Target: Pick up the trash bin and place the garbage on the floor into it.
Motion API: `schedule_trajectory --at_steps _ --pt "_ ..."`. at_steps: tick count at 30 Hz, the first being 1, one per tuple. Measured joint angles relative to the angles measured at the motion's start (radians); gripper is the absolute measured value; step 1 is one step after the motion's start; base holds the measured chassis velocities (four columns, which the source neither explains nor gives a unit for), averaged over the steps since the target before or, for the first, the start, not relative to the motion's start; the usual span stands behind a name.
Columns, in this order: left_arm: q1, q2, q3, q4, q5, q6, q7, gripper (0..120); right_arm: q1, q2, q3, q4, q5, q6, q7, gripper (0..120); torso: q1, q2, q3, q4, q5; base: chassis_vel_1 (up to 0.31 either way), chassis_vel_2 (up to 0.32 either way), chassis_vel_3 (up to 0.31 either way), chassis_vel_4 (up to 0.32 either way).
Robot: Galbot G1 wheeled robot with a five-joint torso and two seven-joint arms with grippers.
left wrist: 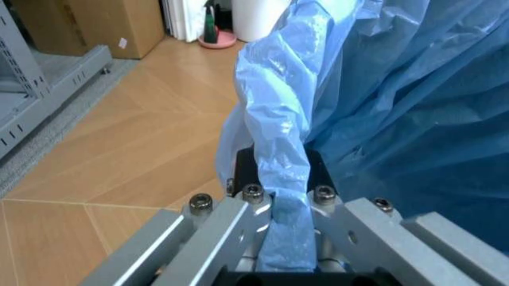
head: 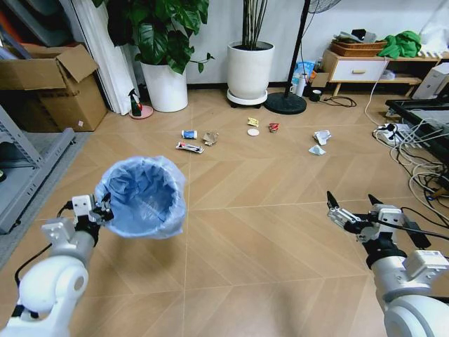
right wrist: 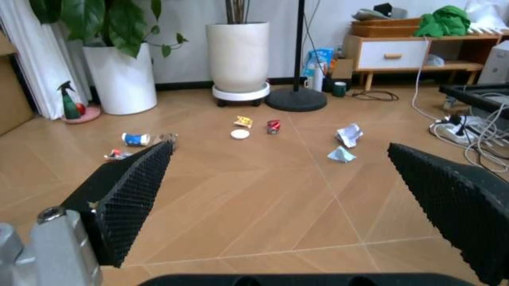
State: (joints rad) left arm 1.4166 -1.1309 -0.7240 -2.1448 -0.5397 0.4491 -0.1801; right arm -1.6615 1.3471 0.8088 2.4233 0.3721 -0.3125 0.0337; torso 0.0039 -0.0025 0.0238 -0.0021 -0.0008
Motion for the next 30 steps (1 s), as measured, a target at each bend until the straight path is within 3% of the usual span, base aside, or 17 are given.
schedule_trajectory --at_steps 30 --pt "0.027 0.008 0.016 -0.036 0.020 0.006 0.011 0 0.004 0.012 -0.021 -0.008 -0.022 0.017 -0.028 100 0.000 0.000 0.000 -0.0001 -0.0001 -0.045 0.045 0.048 -0.047"
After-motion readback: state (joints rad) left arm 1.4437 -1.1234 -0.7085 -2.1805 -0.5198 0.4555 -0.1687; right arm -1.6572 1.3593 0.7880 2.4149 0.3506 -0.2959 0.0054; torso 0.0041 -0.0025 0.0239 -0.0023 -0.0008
